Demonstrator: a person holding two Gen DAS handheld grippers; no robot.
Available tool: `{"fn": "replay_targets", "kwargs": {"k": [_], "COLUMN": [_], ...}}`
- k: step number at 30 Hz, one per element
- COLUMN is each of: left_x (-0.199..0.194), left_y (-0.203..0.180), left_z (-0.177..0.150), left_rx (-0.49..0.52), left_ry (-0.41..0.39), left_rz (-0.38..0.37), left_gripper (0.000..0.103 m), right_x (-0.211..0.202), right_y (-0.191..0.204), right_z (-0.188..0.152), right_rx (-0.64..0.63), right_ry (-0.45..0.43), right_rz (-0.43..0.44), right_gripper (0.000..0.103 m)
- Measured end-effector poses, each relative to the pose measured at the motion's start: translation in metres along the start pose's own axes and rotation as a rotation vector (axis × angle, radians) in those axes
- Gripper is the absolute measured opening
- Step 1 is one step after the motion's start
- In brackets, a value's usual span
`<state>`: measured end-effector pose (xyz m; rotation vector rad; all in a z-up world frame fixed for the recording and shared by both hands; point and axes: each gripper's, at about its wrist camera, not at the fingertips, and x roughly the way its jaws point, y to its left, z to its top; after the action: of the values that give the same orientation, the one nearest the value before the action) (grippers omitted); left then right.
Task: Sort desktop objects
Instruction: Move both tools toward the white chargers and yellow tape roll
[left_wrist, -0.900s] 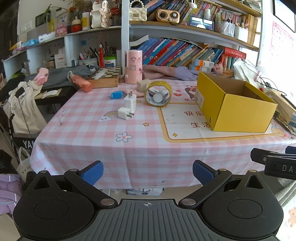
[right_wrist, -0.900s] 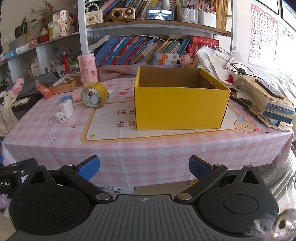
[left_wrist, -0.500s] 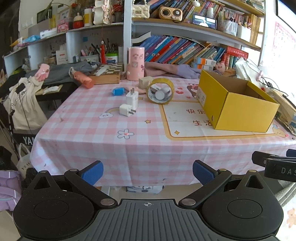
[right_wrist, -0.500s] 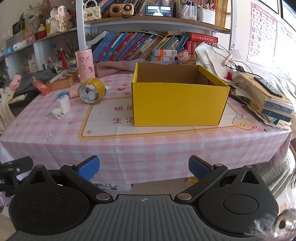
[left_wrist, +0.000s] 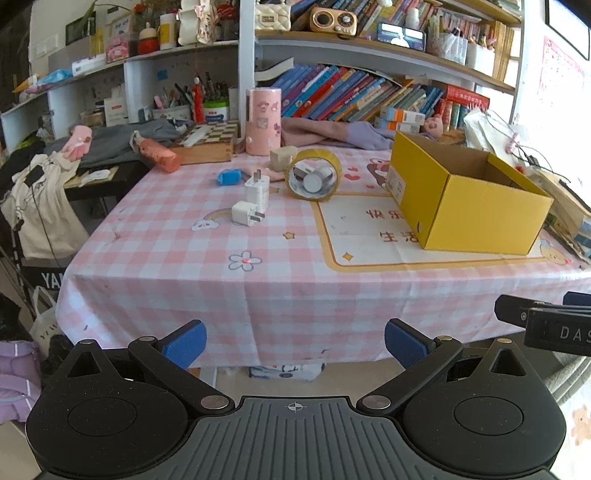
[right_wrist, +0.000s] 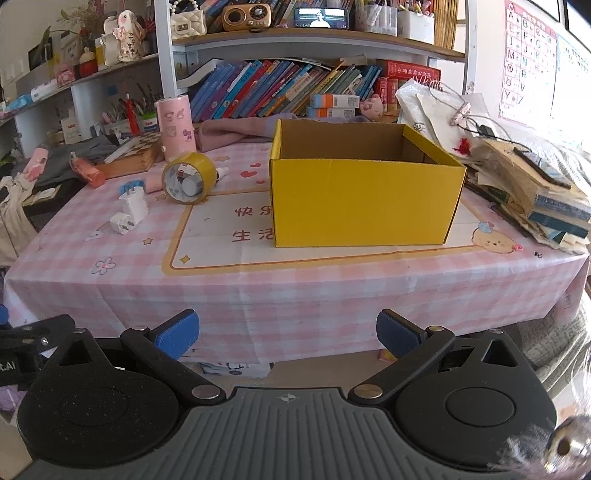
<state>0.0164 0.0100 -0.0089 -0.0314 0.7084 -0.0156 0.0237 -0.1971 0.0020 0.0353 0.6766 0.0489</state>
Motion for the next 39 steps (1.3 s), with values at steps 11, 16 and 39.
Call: {"fn": "replay_targets", "kwargs": {"k": [11, 16, 39], "left_x": [0.004, 0.006, -0.002], "left_y": [0.001, 0.001, 0.027], "left_z": [0.0, 0.001, 0.003], "left_rx": [0.008, 0.008, -0.022], "left_ry": [0.001, 0.012, -0.056], "left_rz": [-0.024, -0.026, -0.013], "left_gripper": [0.103, 0.103, 0.103], "right_x": [0.005, 0.005, 0.009], "right_y": [0.003, 0.01, 0.034], "right_z": [-0.001, -0.001, 0.003], "right_rx": [-0.019, -0.062, -0.099], "right_ry": [-0.006, -0.022, -0.049], "right_rz": [-0.002, -0.003, 0.042], "right_gripper": [0.103, 0.103, 0.103]}}
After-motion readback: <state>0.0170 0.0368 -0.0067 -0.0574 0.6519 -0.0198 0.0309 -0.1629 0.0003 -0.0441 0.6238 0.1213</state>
